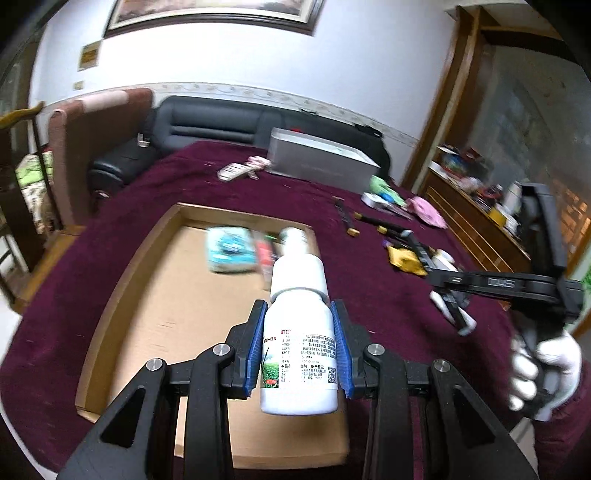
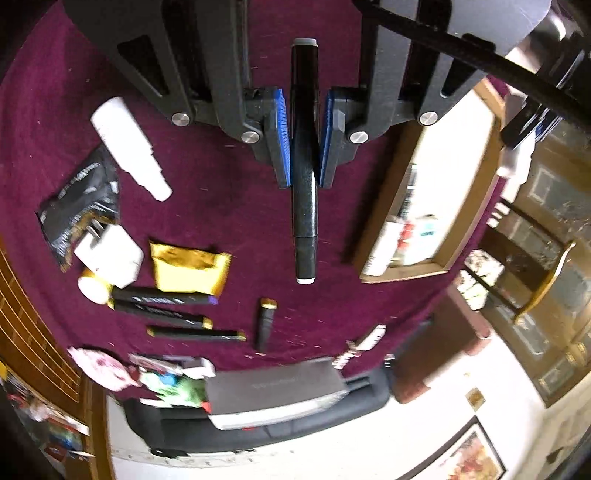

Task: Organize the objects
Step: 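Carry the bottle and marker into the cardboard tray with both grippers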

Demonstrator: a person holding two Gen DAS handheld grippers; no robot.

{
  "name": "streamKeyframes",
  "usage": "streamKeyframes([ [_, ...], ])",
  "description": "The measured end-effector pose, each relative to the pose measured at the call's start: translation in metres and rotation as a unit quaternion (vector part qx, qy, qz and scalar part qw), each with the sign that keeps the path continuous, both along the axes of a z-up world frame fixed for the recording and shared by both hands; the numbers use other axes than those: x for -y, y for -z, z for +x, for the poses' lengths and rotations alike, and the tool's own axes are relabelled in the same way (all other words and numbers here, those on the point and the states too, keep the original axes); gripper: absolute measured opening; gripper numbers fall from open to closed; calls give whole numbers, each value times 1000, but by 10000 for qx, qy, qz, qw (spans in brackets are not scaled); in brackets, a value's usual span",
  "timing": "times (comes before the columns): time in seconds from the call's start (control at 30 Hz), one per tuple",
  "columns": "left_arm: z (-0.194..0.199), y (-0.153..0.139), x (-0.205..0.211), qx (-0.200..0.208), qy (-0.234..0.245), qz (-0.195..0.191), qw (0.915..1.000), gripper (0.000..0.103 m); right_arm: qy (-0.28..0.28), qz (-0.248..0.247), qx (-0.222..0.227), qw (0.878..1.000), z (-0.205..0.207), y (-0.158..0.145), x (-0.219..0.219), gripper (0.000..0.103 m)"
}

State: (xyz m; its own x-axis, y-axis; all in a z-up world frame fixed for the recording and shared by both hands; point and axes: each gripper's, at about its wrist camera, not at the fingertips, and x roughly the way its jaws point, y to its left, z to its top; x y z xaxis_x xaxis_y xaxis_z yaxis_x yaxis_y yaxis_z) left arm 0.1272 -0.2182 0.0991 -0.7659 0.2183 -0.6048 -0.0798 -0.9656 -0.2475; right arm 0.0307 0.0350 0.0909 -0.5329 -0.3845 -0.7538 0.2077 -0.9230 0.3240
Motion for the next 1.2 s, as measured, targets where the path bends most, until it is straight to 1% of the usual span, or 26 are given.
streamKeyframes([
  [0.13,-8,-2,28,11,-322,-246,9992,29,-305,-317,71,9990,-2,-11,26,13],
  [0.2,-17,0,40,40,-441,-384,9983,29,-480,-497,182,9974,-6,-11,42,13],
  [0.3,-36,7,53,156,-492,-522,9973,29,-726,-673,364,9944,-14,-5,70,13],
  [0.43,-66,22,61,411,-410,-691,9959,29,-1004,-669,568,9911,-20,8,110,13],
  [0.47,-68,24,62,453,-397,-707,9957,29,-1073,-666,635,9900,-22,13,120,13],
  [0.6,-98,39,67,764,-270,-721,9941,29,-1279,-537,919,9861,-30,34,156,13],
  [0.7,-116,51,70,1022,-244,-731,9918,29,-1336,-453,1102,9838,-34,49,173,13],
  [0.8,-127,61,72,1180,-235,-749,9899,29,-1323,-373,1222,9829,-39,62,182,13],
  [0.9,-132,66,72,1243,-226,-743,9892,29,-1276,-331,1299,9827,-43,70,182,13],
  [1.0,-137,70,75,1361,-185,-559,9889,29,-1223,-309,1326,9831,-49,73,181,13],
  [1.1,-138,71,79,1413,-188,-506,9885,29,-1219,-292,1324,9832,-50,74,181,13],
  [1.2,-141,75,84,1559,-210,-315,9871,29,-1226,-249,1292,9837,-49,75,183,13],
])
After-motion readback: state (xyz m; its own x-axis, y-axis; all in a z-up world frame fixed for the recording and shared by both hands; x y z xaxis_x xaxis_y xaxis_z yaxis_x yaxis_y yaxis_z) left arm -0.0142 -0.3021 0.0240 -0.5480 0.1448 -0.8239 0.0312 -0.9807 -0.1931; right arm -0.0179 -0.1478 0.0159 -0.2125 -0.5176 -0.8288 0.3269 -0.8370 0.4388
